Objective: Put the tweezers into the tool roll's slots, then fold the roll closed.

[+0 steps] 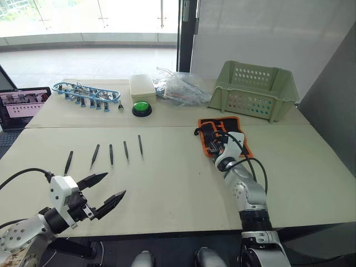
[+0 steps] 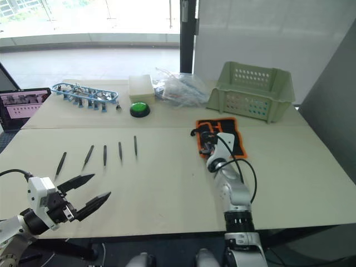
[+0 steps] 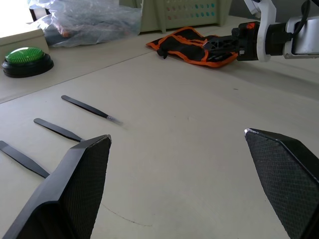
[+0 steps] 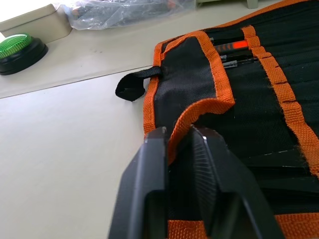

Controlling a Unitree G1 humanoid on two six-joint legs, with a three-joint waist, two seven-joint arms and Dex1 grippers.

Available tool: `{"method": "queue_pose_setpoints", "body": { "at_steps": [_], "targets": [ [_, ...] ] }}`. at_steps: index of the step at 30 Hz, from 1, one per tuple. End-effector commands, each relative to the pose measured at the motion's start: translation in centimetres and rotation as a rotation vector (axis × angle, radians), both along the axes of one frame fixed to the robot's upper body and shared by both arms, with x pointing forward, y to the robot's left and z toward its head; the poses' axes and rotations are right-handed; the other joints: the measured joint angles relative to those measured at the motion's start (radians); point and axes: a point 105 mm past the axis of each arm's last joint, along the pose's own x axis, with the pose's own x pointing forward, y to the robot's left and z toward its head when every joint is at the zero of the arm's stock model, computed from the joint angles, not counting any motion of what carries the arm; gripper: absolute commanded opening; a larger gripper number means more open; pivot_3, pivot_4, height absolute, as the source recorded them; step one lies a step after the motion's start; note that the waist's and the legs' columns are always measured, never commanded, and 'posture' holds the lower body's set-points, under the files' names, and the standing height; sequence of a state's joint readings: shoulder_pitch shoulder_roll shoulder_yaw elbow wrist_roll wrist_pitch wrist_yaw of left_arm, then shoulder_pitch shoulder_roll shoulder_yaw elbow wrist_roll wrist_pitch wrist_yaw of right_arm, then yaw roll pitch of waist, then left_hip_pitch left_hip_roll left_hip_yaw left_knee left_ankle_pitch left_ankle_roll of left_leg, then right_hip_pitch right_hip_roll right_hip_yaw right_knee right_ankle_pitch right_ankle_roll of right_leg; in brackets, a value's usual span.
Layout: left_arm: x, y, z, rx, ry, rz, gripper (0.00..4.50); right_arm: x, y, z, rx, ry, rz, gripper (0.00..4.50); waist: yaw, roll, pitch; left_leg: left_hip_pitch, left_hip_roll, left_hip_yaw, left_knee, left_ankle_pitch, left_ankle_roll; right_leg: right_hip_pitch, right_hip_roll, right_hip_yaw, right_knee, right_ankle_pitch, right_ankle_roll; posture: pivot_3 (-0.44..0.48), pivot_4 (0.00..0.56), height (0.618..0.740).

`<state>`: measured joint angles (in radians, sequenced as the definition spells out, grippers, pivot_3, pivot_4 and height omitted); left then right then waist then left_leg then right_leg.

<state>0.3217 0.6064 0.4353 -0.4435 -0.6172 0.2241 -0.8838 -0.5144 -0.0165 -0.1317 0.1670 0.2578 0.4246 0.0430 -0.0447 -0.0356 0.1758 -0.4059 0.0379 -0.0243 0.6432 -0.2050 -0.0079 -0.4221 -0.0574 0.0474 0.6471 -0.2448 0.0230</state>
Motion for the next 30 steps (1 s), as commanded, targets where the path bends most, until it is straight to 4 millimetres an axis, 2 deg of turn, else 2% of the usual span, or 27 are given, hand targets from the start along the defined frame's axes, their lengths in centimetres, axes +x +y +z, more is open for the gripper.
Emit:
{"method": "queue_pose_setpoints", "body": {
  "at_steps": [1, 6, 11, 15, 20, 23, 30],
  "targets": [
    [0.0, -0.2, 1.0, 0.011, -0.034, -0.012, 4.50, 0.1, 0.1, 1.3, 0.012, -0.049, 0.000, 0.03, 0.000, 0.000, 0.000, 0.000, 0.000, 0.000, 0.000, 0.000, 0.000, 0.000, 0.000, 0.000, 0.000, 0.000, 0.000, 0.000, 0.150, 0.724],
    [0.0, -0.2, 1.0, 0.012, -0.036, -0.012, 4.50, 0.0, 0.2, 1.5, 0.015, -0.060, 0.006, 0.03, 0.000, 0.000, 0.000, 0.000, 0.000, 0.000, 0.000, 0.000, 0.000, 0.000, 0.000, 0.000, 0.000, 0.000, 0.000, 0.000, 0.150, 0.724],
    [0.0, -0.2, 1.0, 0.013, -0.038, -0.009, 4.50, -1.5, 2.5, 2.2, -0.185, -0.143, 0.222, 0.03, 0.000, 0.000, 0.000, 0.000, 0.000, 0.000, 0.000, 0.000, 0.000, 0.000, 0.000, 0.000, 0.000, 0.000, 0.000, 0.000, 0.150, 0.724],
    [0.0, -0.2, 0.9, 0.011, -0.039, -0.009, 4.50, -3.1, 3.2, 1.6, -0.348, -0.184, 0.346, 0.03, 0.001, 0.000, 0.000, 0.000, 0.000, 0.000, 0.000, 0.000, 0.000, 0.000, 0.000, 0.000, 0.000, 0.000, 0.000, 0.000, 0.150, 0.724],
    [0.2, -0.3, 0.9, 0.007, -0.043, -0.009, 4.50, -5.8, 4.1, 0.7, -0.578, -0.298, 0.520, 0.03, 0.003, 0.000, 0.000, 0.000, 0.000, 0.000, 0.000, 0.000, 0.000, 0.000, 0.000, 0.000, 0.000, -0.001, 0.001, 0.000, 0.150, 0.724],
    [0.4, -0.6, 0.7, 0.015, -0.031, -0.028, 4.50, -8.7, 4.9, -0.3, -0.723, -0.373, 0.705, 0.03, 0.003, 0.000, 0.000, 0.000, 0.000, 0.000, 0.000, 0.000, 0.000, 0.000, 0.000, 0.000, -0.001, -0.002, 0.002, 0.000, 0.150, 0.724],
    [1.5, -2.0, 0.3, 0.008, 0.017, -0.105, 4.50, -13.6, 5.7, -1.7, -0.843, -0.435, 0.990, 0.03, 0.004, 0.000, 0.000, 0.001, 0.000, 0.000, 0.000, 0.000, 0.000, 0.001, 0.000, 0.000, 0.000, -0.004, 0.006, 0.000, 0.150, 0.724]
  ]
}}
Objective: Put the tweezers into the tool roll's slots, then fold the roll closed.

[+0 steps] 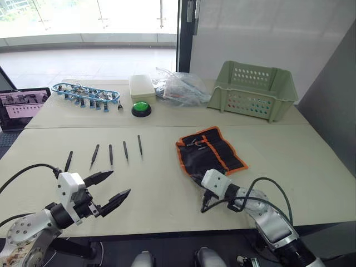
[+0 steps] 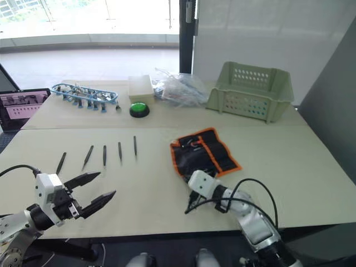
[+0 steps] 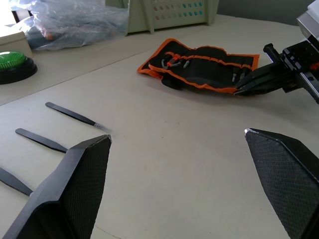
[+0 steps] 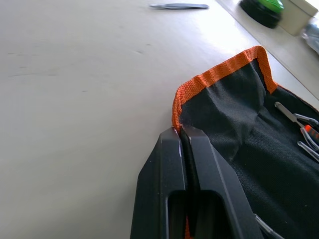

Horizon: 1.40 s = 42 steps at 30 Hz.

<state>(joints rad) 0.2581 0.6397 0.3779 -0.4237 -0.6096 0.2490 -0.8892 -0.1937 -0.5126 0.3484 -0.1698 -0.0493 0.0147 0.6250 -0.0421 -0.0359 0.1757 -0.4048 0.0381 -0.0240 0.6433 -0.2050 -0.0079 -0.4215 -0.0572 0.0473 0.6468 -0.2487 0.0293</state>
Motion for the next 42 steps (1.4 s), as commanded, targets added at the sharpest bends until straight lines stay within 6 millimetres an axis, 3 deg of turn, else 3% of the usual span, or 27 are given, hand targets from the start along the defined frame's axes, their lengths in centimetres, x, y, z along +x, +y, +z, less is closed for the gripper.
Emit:
{"method": "queue_pose_setpoints", "body": {
  "at_steps": [1, 6, 9, 13, 16, 20, 26, 29, 34, 42],
  "targets": [
    [0.7, -1.2, 0.3, -0.009, 0.006, -0.054, 4.50, -2.9, 1.0, 1.0, -0.045, -0.048, 0.177, 0.03, 0.004, 0.000, 0.000, 0.000, 0.000, 0.000, 0.000, 0.000, 0.000, 0.000, 0.000, 0.000, 0.000, 0.000, 0.000, 0.000, 0.150, 0.724],
    [3.4, -2.9, 0.7, -0.098, 0.066, -0.062, 4.50, -4.4, 0.7, 0.5, -0.117, -0.050, 0.259, 0.03, 0.014, -0.001, 0.000, 0.000, 0.000, 0.000, 0.001, 0.000, 0.000, 0.001, 0.000, 0.000, 0.000, 0.000, 0.001, 0.000, 0.150, 0.724],
    [4.8, -5.5, 0.4, -0.149, 0.202, -0.154, 4.50, -4.5, 0.9, 0.5, -0.124, -0.053, 0.269, 0.03, 0.024, -0.001, 0.000, 0.001, 0.000, -0.001, 0.002, 0.000, 0.000, 0.002, 0.000, 0.000, 0.000, 0.001, 0.002, 0.000, 0.150, 0.724],
    [6.6, -6.8, 0.6, -0.243, 0.378, -0.208, 4.50, -4.3, 1.3, 0.5, -0.116, -0.060, 0.260, 0.03, 0.024, -0.002, 0.000, 0.000, -0.001, -0.001, 0.003, 0.001, -0.001, 0.002, 0.000, 0.000, 0.001, 0.002, 0.002, 0.000, 0.150, 0.724],
    [7.7, -7.9, 1.3, -0.193, 0.342, -0.245, 4.50, -4.2, 1.4, 0.6, -0.117, -0.067, 0.251, 0.03, 0.024, -0.002, 0.000, 0.000, -0.001, -0.001, 0.003, 0.001, -0.001, 0.001, 0.001, 0.000, 0.001, 0.002, 0.002, 0.000, 0.150, 0.724],
    [9.7, -7.6, 0.5, -0.106, 0.366, -0.214, 4.50, -4.3, 1.2, 0.6, -0.130, -0.076, 0.242, 0.03, 0.024, -0.002, 0.000, 0.000, -0.002, -0.001, 0.002, 0.001, -0.001, 0.001, 0.001, 0.000, 0.001, 0.002, 0.001, 0.000, 0.150, 0.724],
    [11.0, -7.4, 3.1, 0.213, -0.020, -0.363, 4.50, -4.2, 1.0, 0.6, -0.141, -0.080, 0.223, 0.03, 0.029, -0.002, 0.000, -0.001, -0.002, -0.001, 0.002, 0.002, -0.003, 0.000, 0.001, 0.000, 0.001, 0.004, -0.003, 0.000, 0.150, 0.724],
    [10.8, -7.4, 2.4, 0.480, -0.230, -0.535, 4.50, -4.2, 1.1, 0.6, -0.139, -0.079, 0.219, 0.03, 0.030, -0.002, 0.000, -0.001, -0.003, -0.001, 0.002, 0.002, -0.003, 0.001, 0.000, 0.000, 0.000, 0.005, -0.003, 0.000, 0.150, 0.724],
    [11.2, -7.4, 0.7, 0.723, -0.385, -0.767, 4.50, -4.4, 1.1, 0.6, -0.142, -0.080, 0.210, 0.03, 0.035, -0.002, 0.000, -0.003, -0.003, -0.001, 0.003, 0.002, -0.003, 0.001, 0.000, 0.000, 0.000, 0.005, -0.004, 0.000, 0.150, 0.724],
    [13.5, -10.7, 0.2, 0.838, -0.593, -0.783, 4.50, -4.7, 0.9, 0.4, -0.146, -0.074, 0.183, 0.03, 0.043, -0.002, 0.000, -0.007, -0.004, -0.001, 0.007, 0.002, -0.003, 0.000, -0.001, 0.000, -0.001, 0.006, 0.002, 0.000, 0.150, 0.724]
  ]
}}
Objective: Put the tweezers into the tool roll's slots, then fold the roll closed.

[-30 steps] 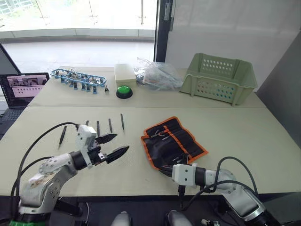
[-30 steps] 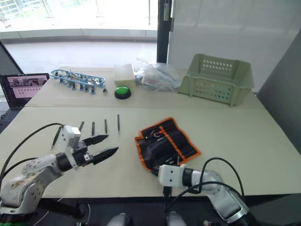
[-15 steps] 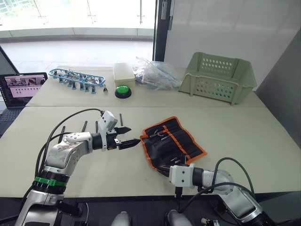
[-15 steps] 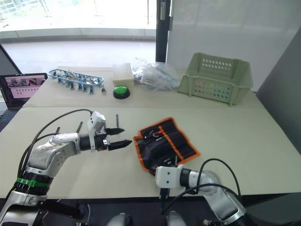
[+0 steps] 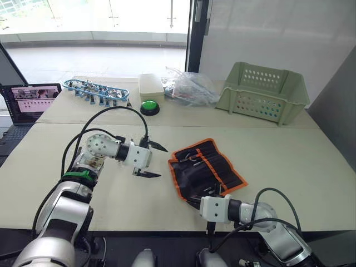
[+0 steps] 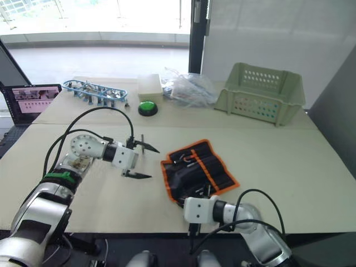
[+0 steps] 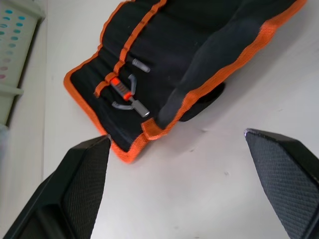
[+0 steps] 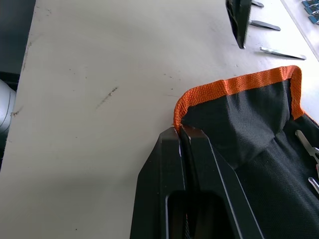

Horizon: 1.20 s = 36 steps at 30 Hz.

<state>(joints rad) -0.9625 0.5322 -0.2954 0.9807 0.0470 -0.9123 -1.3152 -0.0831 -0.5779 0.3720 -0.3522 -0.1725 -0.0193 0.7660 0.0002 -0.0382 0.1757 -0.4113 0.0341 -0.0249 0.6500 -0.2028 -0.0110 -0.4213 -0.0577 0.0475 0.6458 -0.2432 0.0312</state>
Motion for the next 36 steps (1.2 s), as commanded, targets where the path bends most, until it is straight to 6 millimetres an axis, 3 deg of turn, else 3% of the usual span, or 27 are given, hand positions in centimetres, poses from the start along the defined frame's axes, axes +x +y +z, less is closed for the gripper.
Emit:
{"method": "queue_pose_setpoints", "body": {
  "at_steps": [1, 5, 6, 18, 24, 31, 34, 36],
  "targets": [
    [0.3, -1.0, -0.3, 0.023, -0.074, -0.030, 4.50, -0.3, 0.2, 1.0, 0.023, -0.033, -0.003, 0.03, 0.000, 0.000, 0.000, -0.001, 0.000, 0.000, 0.000, 0.000, 0.000, 0.000, 0.000, 0.000, 0.000, 0.000, 0.001, 0.000, 0.150, 0.724],
    [0.5, -2.2, -0.9, 0.021, -0.081, -0.042, 4.50, -0.4, 0.2, 1.0, 0.024, -0.034, -0.014, 0.03, -0.005, 0.000, 0.000, -0.001, 0.000, 0.000, 0.001, 0.000, 0.000, 0.000, 0.000, 0.000, 0.000, 0.001, 0.001, 0.000, 0.150, 0.724],
    [0.5, -2.3, -1.1, 0.029, -0.080, -0.044, 3.97, -0.5, 0.2, 1.0, 0.024, -0.033, -0.016, 0.00, -0.005, 0.000, 0.000, -0.001, 0.000, 0.000, 0.002, 0.000, 0.000, 0.000, 0.000, 0.000, 0.000, 0.000, 0.002, 0.000, 0.150, 0.724],
    [0.2, -0.2, -1.9, 0.077, -0.129, -0.032, 0.01, -0.7, -0.2, 1.1, 0.022, -0.026, -0.028, 0.00, -0.009, 0.000, 0.000, -0.001, 0.000, 0.000, 0.004, 0.000, 0.000, 0.000, 0.000, 0.000, 0.001, -0.001, 0.006, 0.000, 0.150, 0.724],
    [-0.6, 0.6, -3.2, 0.086, -0.154, -0.044, 0.01, -1.0, 0.0, 1.4, 0.062, 0.036, -0.030, 0.00, -0.012, 0.000, 0.000, -0.001, 0.000, 0.000, 0.004, 0.000, 0.000, 0.000, 0.000, 0.000, 0.002, -0.001, 0.006, 0.000, 0.150, 0.724],
    [-1.4, 1.2, -4.2, 0.039, -0.197, -0.036, 0.00, -1.2, -0.2, 1.9, 0.092, 0.092, -0.026, 2.21, -0.012, 0.000, 0.000, 0.001, 0.000, 0.000, 0.004, 0.000, 0.000, 0.002, 0.000, 0.000, 0.002, 0.000, 0.006, 0.000, 0.150, 0.724],
    [-1.6, 1.5, -4.6, 0.050, -0.203, -0.032, 0.00, -1.1, -0.2, 3.0, 0.177, 0.164, -0.039, 3.22, -0.013, 0.000, 0.000, 0.001, 0.000, 0.000, 0.005, 0.000, 0.000, 0.002, 0.000, 0.000, 0.002, 0.000, 0.006, 0.000, 0.150, 0.724],
    [-1.6, 1.6, -4.7, 0.053, -0.206, -0.032, 0.00, -0.5, 0.0, 4.4, 0.288, 0.235, -0.069, 3.22, -0.015, 0.000, 0.000, 0.003, 0.000, 0.000, 0.005, 0.000, 0.000, 0.004, 0.000, 0.000, 0.003, 0.000, 0.006, 0.000, 0.150, 0.724]
  ]
}}
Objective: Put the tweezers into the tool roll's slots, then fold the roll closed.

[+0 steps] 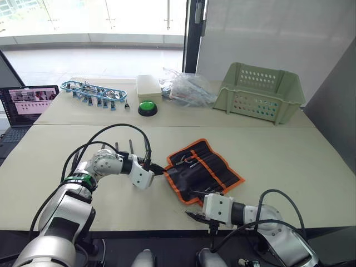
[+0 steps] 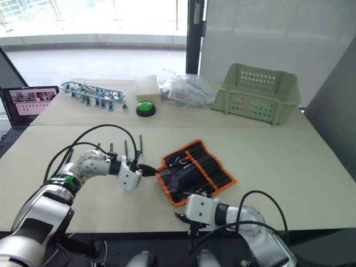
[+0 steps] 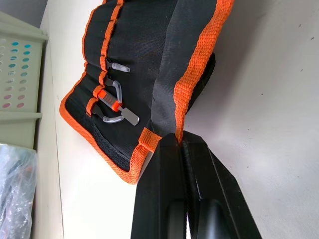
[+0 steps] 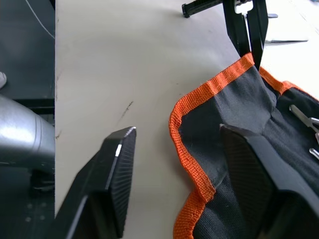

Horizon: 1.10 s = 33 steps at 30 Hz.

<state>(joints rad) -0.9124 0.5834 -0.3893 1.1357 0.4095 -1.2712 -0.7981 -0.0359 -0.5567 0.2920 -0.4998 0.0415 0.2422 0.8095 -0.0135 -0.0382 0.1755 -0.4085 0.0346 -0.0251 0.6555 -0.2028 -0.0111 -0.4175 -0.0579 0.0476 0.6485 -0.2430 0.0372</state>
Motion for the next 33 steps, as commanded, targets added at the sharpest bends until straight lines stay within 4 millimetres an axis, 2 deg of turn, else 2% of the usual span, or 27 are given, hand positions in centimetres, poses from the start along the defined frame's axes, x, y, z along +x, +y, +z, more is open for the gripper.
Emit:
{"method": "queue_pose_setpoints", "body": {
  "at_steps": [1, 3, 6, 9, 12, 16, 21, 25, 33],
  "targets": [
    [-0.5, 0.4, -0.9, 0.027, 0.007, -0.008, 0.00, 1.2, 0.4, 3.6, 0.193, 0.036, -0.052, 3.22, -0.003, 0.000, 0.000, 0.001, 0.000, 0.000, 0.000, 0.000, 0.000, 0.001, 0.000, 0.000, 0.000, 0.000, 0.000, 0.000, 0.150, 0.724],
    [-0.5, 0.4, -1.0, 0.032, 0.004, -0.010, 0.00, 2.4, 0.4, 4.6, 0.274, 0.063, -0.109, 3.22, -0.005, 0.000, 0.000, 0.002, 0.001, 0.000, 0.000, 0.000, 0.000, 0.002, 0.001, 0.000, 0.000, 0.002, -0.001, 0.000, 0.150, 0.724],
    [-0.6, 0.5, -1.1, 0.041, -0.001, -0.010, 0.00, 4.4, 0.6, 4.2, 0.302, 0.103, -0.198, 3.22, -0.002, 0.000, 0.000, 0.003, 0.001, 0.000, 0.001, 0.000, 0.000, 0.003, 0.001, 0.000, 0.001, 0.002, -0.001, 0.000, 0.150, 0.724],
    [-0.6, 0.6, -1.1, 0.049, -0.012, -0.015, 0.00, 5.2, 1.3, 2.3, 0.276, 0.143, -0.243, 2.39, -0.001, 0.000, 0.000, 0.003, 0.001, 0.000, 0.002, 0.000, 0.000, 0.004, 0.001, 0.000, 0.000, 0.002, -0.001, 0.000, 0.150, 0.724],
    [-0.4, 0.8, -0.8, 0.049, -0.025, -0.012, 0.00, 4.7, 1.9, 0.8, 0.254, 0.176, -0.238, 1.35, -0.001, 0.001, 0.000, 0.003, 0.001, 0.000, 0.002, 0.000, 0.000, 0.004, 0.001, 0.000, 0.000, 0.002, -0.001, 0.000, 0.150, 0.724],
    [-0.3, 1.1, -0.4, 0.048, -0.039, -0.005, 0.00, 4.6, 1.2, -1.9, 0.184, 0.227, -0.306, 0.03, -0.003, 0.001, 0.000, 0.003, 0.001, 0.000, 0.002, 0.000, 0.000, 0.003, 0.001, 0.000, 0.000, 0.002, -0.001, 0.000, 0.150, 0.724],
    [-0.2, 1.4, -0.4, 0.033, -0.020, 0.017, 0.00, 4.2, 1.0, -4.6, 0.118, 0.302, -0.343, 0.03, -0.005, 0.001, -0.001, 0.004, 0.001, 0.000, 0.002, 0.000, 0.000, 0.004, 0.001, 0.000, 0.000, 0.002, -0.001, 0.000, 0.150, 0.724],
    [-0.3, 1.6, -0.3, -0.003, 0.050, 0.039, 0.00, 4.3, 1.1, -5.2, 0.108, 0.337, -0.362, 0.03, -0.010, 0.000, -0.001, 0.005, 0.002, 0.000, 0.002, 0.000, 0.000, 0.005, 0.001, 0.000, 0.000, 0.002, -0.001, 0.000, 0.150, 0.724],
    [-0.3, 3.4, 0.9, -0.089, 0.319, 0.138, 2.53, 4.3, 1.4, -5.4, 0.105, 0.365, -0.363, 0.00, -0.015, -0.001, -0.002, 0.006, 0.004, 0.000, 0.003, 0.000, 0.000, 0.006, 0.003, 0.000, 0.000, 0.003, -0.002, 0.000, 0.150, 0.724]
  ]
}}
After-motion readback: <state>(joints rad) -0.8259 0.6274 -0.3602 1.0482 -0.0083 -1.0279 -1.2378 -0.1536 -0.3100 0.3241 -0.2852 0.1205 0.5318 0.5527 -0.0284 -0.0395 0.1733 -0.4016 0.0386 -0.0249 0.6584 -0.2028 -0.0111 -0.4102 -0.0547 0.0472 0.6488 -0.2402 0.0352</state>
